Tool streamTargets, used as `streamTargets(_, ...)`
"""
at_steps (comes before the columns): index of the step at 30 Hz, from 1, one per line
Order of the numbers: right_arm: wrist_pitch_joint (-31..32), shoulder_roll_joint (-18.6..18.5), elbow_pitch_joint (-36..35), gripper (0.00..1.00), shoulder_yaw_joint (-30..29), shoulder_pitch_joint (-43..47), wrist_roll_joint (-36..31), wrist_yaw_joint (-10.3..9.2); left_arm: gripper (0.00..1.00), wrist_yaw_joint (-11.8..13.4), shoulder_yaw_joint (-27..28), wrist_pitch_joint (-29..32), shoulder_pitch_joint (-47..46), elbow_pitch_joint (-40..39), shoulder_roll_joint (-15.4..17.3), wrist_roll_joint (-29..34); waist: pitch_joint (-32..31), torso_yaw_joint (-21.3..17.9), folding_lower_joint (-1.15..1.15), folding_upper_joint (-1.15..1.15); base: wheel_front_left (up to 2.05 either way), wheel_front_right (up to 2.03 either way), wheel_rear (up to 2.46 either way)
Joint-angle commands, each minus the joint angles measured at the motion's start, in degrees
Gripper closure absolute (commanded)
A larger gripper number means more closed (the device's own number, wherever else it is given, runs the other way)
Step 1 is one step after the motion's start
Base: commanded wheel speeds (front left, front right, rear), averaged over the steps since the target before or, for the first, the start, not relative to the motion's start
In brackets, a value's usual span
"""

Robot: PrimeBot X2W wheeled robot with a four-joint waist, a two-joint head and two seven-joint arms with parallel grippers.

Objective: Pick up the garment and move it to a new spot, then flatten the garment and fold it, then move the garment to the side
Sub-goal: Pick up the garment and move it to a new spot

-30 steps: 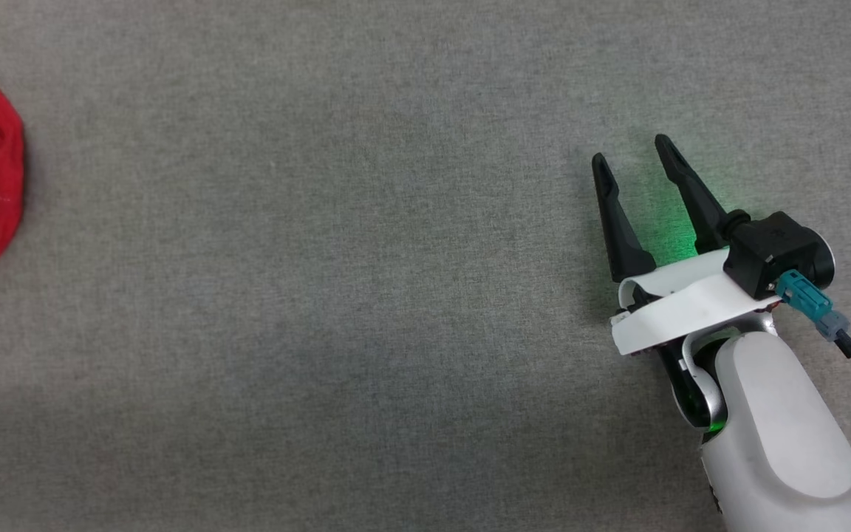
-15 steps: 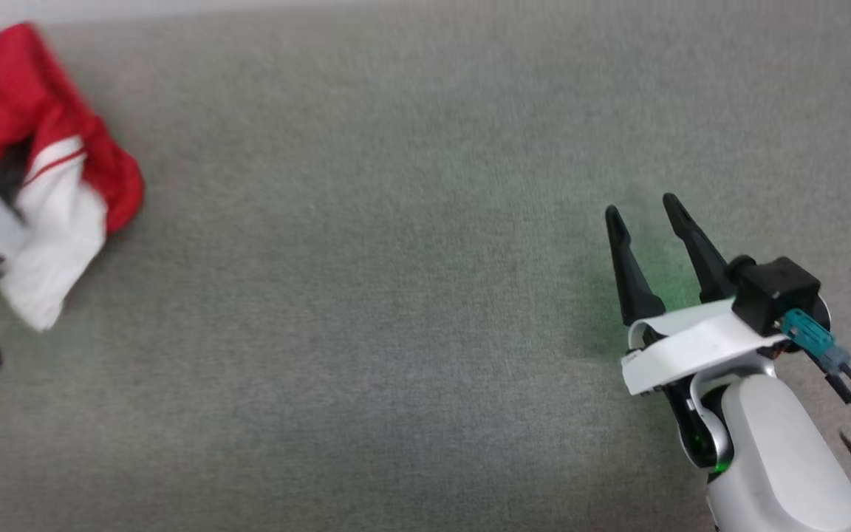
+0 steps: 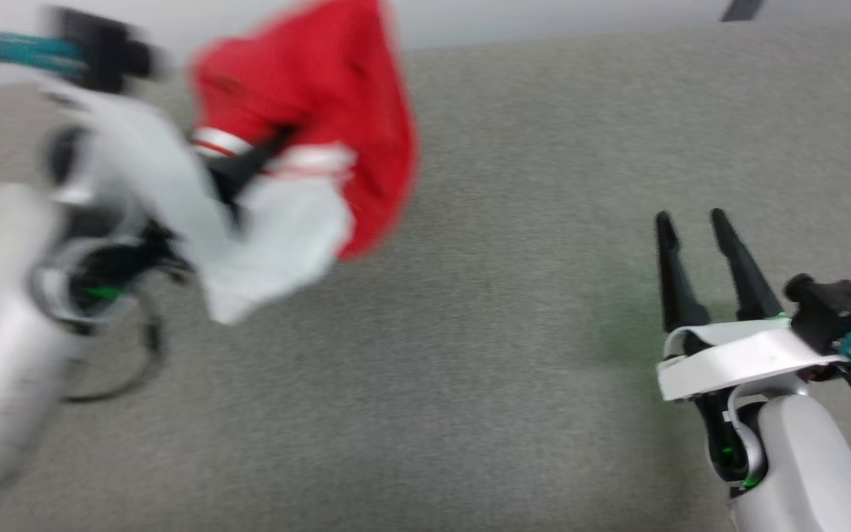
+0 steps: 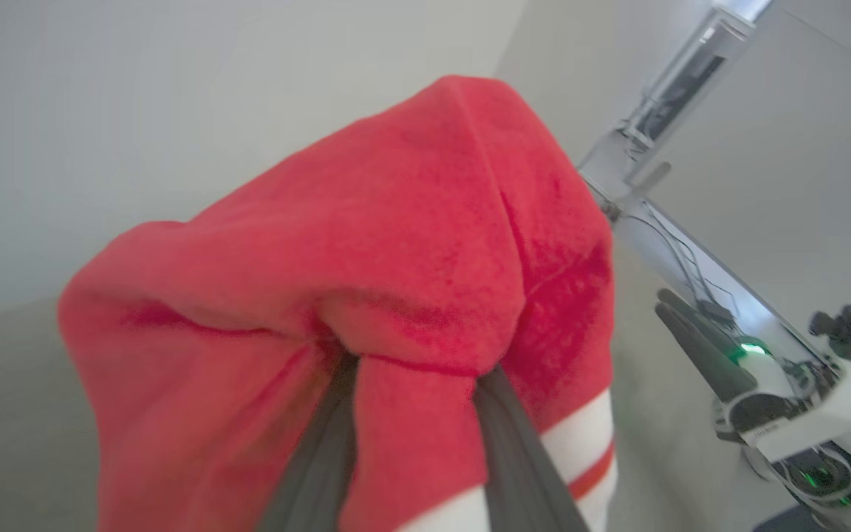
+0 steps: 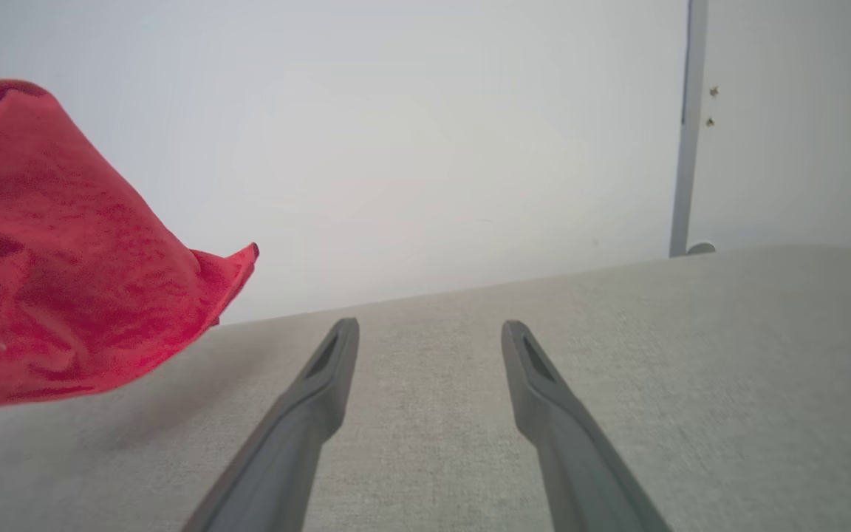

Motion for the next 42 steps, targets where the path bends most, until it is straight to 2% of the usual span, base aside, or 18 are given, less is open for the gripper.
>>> streamTargets(1, -0.04, 0.04, -0.54, 0.00, -1.25, 1.30, 1.37, -0.08, 1.00, 0.04, -2.45, 1.96, -0.72, -0.54, -2.52, 0.65, 1.84, -4.22, 0.00, 0.00, 0.00, 0.00, 0.00)
streamTargets(4, -0.04, 0.07, -1.33, 0.00, -3.32, 2.10, 2.95, -0.07, 1.00, 0.04, -7.23, 5.57, -2.13, 0.77, -7.41, 1.53, 1.95, -7.05, 0.00, 0.00, 0.00, 0.00, 0.00)
streamTargets(10, -0.04, 0.08, -2.34, 0.00, -4.34, 2.33, 6.50, -0.07, 1.00, 0.04, -16.04, 9.91, -4.71, 9.32, -15.78, 4.97, 4.24, -15.26, 0.00, 0.00, 0.00, 0.00, 0.00)
streamTargets(15, -0.04, 0.14, -2.44, 0.00, -3.19, 3.06, 9.62, -0.07, 1.00, 0.04, -20.99, 10.73, -7.54, 17.16, -19.87, 6.42, 6.89, -21.73, 0.00, 0.00, 0.00, 0.00, 0.00)
streamTargets(17, -0.04, 0.13, -2.61, 0.00, -2.70, 3.15, 11.36, -0.07, 1.00, 0.04, -23.13, 11.19, -8.29, 20.36, -20.30, 7.43, 7.98, -23.99, 0.00, 0.00, 0.00, 0.00, 0.00)
streamTargets(21, -0.04, 0.15, -3.04, 0.00, -1.87, 3.68, 13.52, -0.07, 1.00, 0.09, -27.91, 13.26, -8.60, 26.17, -19.16, 8.13, 9.31, -27.62, 0.00, 0.00, 0.00, 0.00, 0.00)
streamTargets(26, -0.04, 0.17, -4.32, 0.00, -2.98, 4.58, 14.50, -0.07, 1.00, 0.31, -32.15, 16.45, -8.25, 30.40, -18.28, 9.45, 10.79, -27.94, 0.00, 0.00, 0.00, 0.00, 0.00)
streamTargets(32, -0.04, 0.12, -5.04, 0.00, -2.42, 3.62, 14.02, -0.07, 1.00, 0.68, -34.22, 19.11, -6.99, 32.82, -17.20, 9.89, 11.55, -27.93, 0.00, 0.00, 0.00, 0.00, 0.00)
streamTargets(34, -0.04, 0.10, -5.15, 0.00, -2.01, 3.07, 13.33, -0.07, 0.56, 0.73, -34.30, 17.60, -7.53, 32.59, -16.89, 10.35, 11.23, -27.52, 0.00, 0.00, 0.00, 0.00, 0.00)
streamTargets(35, -0.04, 0.06, -5.16, 0.00, -2.15, 3.02, 12.83, -0.07, 0.11, 0.73, -34.29, 16.87, -7.95, 32.16, -17.15, 10.24, 10.96, -26.81, 0.00, 0.00, 0.00, 0.00, 0.00)
streamTargets(36, -0.04, 0.06, -5.16, 0.00, -2.15, 3.02, 12.83, -0.07, 0.11, 0.73, -34.29, 16.87, -7.95, 32.16, -17.15, 10.24, 10.96, -26.81, 0.00, 0.00, 0.00, 0.00, 0.00)
streamTargets(37, -0.03, 0.08, -5.14, 0.00, -2.07, 2.84, 12.19, -0.07, 0.00, 0.72, -34.22, 16.09, -8.53, 31.46, -17.35, 10.39, 10.67, -26.00, 0.00, 0.00, 0.00, 0.00, 0.00)
streamTargets(42, -0.03, 0.04, -4.71, 0.00, -2.34, 2.10, 9.60, -0.07, 0.00, 0.64, -33.50, 9.38, -12.02, 27.38, -17.59, 8.43, 8.36, -20.28, 0.00, 0.00, 0.00, 0.00, 0.00)
